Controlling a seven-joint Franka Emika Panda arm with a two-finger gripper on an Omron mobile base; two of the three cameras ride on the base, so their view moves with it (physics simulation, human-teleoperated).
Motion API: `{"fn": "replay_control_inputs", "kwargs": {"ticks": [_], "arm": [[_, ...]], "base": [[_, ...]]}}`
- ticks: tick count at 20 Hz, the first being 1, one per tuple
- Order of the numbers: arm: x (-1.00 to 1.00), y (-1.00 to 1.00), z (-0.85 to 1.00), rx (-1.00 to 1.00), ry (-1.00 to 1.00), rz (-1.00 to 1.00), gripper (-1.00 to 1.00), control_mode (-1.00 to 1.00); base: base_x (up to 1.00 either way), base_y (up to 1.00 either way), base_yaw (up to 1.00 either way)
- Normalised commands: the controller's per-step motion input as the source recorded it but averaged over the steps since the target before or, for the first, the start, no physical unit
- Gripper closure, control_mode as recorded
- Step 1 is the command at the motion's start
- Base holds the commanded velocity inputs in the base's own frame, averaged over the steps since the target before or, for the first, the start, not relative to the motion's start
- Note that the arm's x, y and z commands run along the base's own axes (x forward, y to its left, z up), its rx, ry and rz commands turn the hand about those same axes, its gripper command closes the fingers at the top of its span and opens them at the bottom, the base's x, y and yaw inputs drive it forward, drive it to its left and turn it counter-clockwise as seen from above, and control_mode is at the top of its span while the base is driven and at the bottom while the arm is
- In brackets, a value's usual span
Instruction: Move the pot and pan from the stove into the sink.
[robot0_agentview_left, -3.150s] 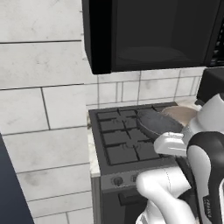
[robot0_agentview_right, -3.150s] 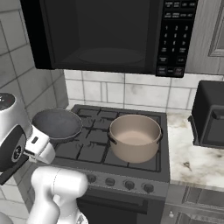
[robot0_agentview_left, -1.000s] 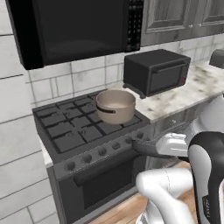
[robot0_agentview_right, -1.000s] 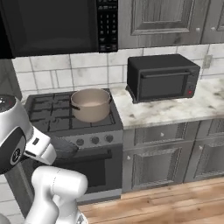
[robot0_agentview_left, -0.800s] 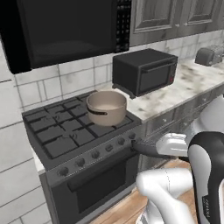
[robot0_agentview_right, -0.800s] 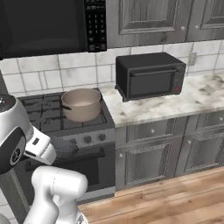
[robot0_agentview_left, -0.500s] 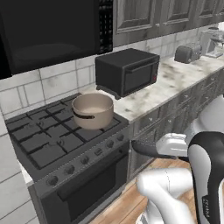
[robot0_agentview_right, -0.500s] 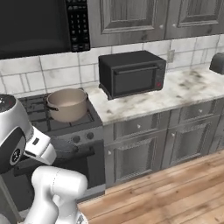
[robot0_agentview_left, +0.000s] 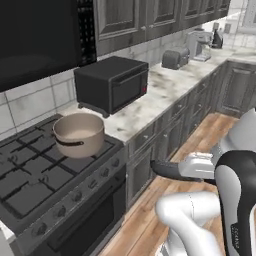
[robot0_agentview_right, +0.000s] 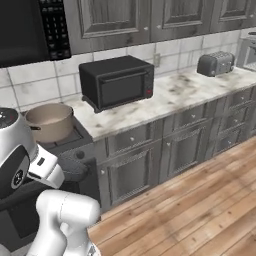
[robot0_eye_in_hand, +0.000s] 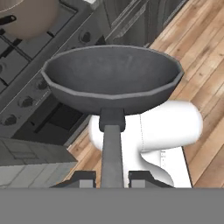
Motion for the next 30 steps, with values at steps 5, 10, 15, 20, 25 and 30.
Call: {"fn": "replay_control_inputs", "kwargs": {"ticks": [5,10,15,20,25,30], "arm": [[0.00,0.00,0.00,0.00,0.00,0.00,1.00,1.00],[0.00,0.00,0.00,0.00,0.00,0.00,1.00,1.00],[0.00,0.00,0.00,0.00,0.00,0.00,1.00,1.00],[0.00,0.00,0.00,0.00,0.00,0.00,1.00,1.00],[0.00,0.00,0.00,0.00,0.00,0.00,1.00,1.00],[0.00,0.00,0.00,0.00,0.00,0.00,1.00,1.00]], "base": [[0.09,-0.11,-0.37],[0.07,-0.13,-0.36],[0.05,-0.17,-0.34],[0.03,-0.18,-0.34],[0.00,-0.24,-0.30],[-0.10,-0.33,-0.22]]}}
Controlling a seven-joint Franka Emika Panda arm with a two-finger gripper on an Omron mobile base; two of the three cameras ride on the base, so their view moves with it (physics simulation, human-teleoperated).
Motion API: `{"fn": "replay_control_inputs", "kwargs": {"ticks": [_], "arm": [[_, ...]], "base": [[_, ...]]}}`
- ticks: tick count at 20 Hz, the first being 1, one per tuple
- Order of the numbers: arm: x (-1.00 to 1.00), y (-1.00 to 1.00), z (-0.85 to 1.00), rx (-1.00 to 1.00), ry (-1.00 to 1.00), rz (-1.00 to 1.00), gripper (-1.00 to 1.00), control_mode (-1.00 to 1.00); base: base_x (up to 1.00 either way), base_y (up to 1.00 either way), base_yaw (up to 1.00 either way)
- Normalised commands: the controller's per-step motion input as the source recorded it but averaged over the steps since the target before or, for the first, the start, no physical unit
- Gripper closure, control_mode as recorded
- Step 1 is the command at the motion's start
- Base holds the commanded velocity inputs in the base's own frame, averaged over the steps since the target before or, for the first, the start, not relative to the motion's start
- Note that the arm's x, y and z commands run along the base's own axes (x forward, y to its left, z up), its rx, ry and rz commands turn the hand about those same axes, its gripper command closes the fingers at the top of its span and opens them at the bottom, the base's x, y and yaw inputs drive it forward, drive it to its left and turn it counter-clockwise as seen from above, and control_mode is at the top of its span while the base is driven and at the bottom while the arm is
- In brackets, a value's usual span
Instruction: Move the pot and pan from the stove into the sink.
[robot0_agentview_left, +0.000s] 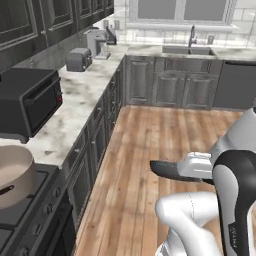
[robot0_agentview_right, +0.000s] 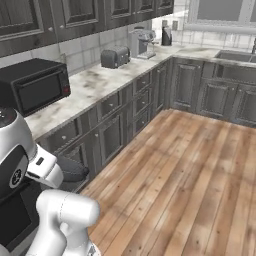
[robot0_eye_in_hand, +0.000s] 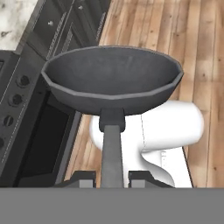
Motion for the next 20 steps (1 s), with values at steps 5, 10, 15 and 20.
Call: {"fn": "replay_control_inputs", "kwargs": {"ticks": [5,10,15,20], "arm": [[0.00,0.00,0.00,0.00,0.00,0.00,1.00,1.00],[0.00,0.00,0.00,0.00,0.00,0.00,1.00,1.00],[0.00,0.00,0.00,0.00,0.00,0.00,1.00,1.00],[0.00,0.00,0.00,0.00,0.00,0.00,1.00,1.00]], "base": [[-0.04,-0.10,-0.06],[0.12,0.00,-0.01],[0.65,0.00,-0.05],[0.87,0.00,-0.08]]}}
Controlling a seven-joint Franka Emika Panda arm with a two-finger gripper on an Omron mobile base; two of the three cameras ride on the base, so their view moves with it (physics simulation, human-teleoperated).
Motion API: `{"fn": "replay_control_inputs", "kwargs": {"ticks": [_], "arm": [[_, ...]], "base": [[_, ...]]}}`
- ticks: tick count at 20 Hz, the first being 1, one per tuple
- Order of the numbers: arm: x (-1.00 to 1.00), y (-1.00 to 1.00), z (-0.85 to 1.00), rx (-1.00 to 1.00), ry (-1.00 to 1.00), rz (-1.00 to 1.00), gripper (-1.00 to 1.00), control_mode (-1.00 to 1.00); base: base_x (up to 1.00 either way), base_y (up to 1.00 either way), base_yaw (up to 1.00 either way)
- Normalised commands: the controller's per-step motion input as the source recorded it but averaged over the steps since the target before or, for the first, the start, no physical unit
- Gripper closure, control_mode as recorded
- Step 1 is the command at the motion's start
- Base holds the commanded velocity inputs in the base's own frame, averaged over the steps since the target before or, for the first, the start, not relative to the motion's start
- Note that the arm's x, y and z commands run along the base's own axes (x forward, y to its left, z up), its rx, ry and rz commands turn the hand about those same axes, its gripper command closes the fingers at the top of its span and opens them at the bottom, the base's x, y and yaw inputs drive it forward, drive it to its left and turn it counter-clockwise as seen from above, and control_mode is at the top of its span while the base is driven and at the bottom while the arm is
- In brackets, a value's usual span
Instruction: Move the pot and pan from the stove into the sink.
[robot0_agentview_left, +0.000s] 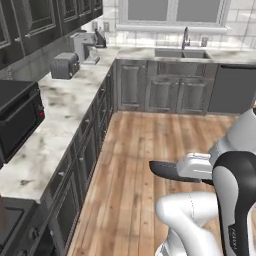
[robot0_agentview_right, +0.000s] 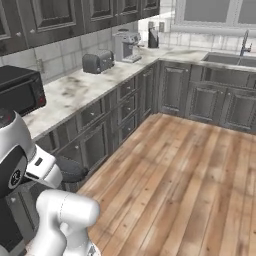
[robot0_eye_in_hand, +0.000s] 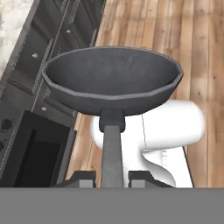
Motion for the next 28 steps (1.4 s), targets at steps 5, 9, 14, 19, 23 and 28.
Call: {"fn": "replay_control_inputs", "kwargs": {"ticks": [5,9,14,19,23,28], "arm": [[0.00,0.00,0.00,0.00,0.00,0.00,1.00,1.00],[0.00,0.00,0.00,0.00,0.00,0.00,1.00,1.00],[0.00,0.00,0.00,0.00,0.00,0.00,1.00,1.00],[0.00,0.00,0.00,0.00,0.00,0.00,1.00,1.00],[0.00,0.00,0.00,0.00,0.00,0.00,1.00,1.00],[0.00,0.00,0.00,0.00,0.00,0.00,1.00,1.00]], "base": [[0.86,0.00,-0.09],[0.85,0.00,-0.09],[0.85,0.00,-0.09],[0.83,0.01,-0.10],[0.76,0.03,-0.10],[0.78,0.04,-0.06]]}}
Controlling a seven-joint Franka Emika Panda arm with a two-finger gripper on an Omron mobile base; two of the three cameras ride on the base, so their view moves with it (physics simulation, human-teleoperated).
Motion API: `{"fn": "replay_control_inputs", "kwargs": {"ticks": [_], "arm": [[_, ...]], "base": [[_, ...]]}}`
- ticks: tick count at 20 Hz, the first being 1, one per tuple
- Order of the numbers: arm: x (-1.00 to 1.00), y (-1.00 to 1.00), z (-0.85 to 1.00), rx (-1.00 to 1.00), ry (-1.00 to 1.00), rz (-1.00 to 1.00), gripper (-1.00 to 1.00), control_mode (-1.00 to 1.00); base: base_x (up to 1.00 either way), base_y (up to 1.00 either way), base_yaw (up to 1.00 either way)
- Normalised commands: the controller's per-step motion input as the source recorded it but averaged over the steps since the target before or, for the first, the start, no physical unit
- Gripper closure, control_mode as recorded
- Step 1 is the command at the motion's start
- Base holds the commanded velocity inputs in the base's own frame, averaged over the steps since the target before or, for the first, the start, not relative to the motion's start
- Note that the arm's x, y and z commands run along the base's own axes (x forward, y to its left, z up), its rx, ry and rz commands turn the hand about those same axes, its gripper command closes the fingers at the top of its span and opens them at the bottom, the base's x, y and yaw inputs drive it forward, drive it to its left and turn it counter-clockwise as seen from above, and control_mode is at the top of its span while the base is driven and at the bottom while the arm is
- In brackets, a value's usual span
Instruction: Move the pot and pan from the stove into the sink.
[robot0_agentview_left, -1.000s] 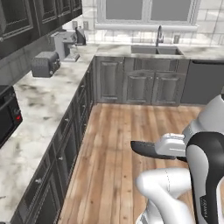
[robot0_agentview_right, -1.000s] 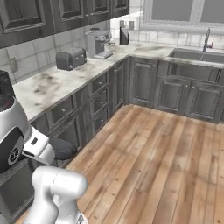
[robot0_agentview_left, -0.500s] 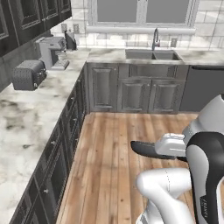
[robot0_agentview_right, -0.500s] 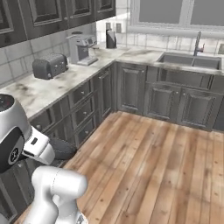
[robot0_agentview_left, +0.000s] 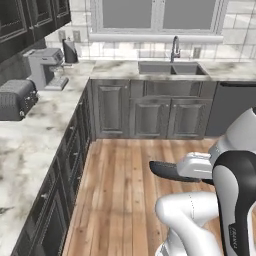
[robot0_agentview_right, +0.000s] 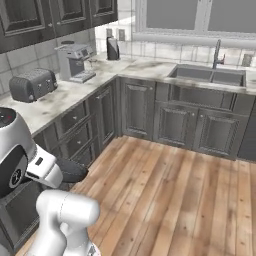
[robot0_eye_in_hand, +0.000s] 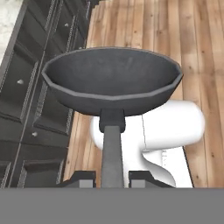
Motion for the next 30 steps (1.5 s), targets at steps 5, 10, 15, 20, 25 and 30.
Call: {"fn": "replay_control_inputs", "kwargs": {"ticks": [5,10,15,20,25,30], "arm": [[0.00,0.00,0.00,0.00,0.00,0.00,1.00,1.00],[0.00,0.00,0.00,0.00,0.00,0.00,1.00,1.00],[0.00,0.00,0.00,0.00,0.00,0.00,1.00,1.00],[0.00,0.00,0.00,0.00,0.00,0.00,1.00,1.00],[0.00,0.00,0.00,0.00,0.00,0.00,1.00,1.00],[0.00,0.00,0.00,0.00,0.00,0.00,1.00,1.00]], "base": [[0.79,0.04,-0.03],[0.83,0.04,-0.05],[0.84,0.05,-0.05],[0.82,0.08,-0.05],[0.82,0.07,-0.05],[0.82,0.06,-0.05]]}}
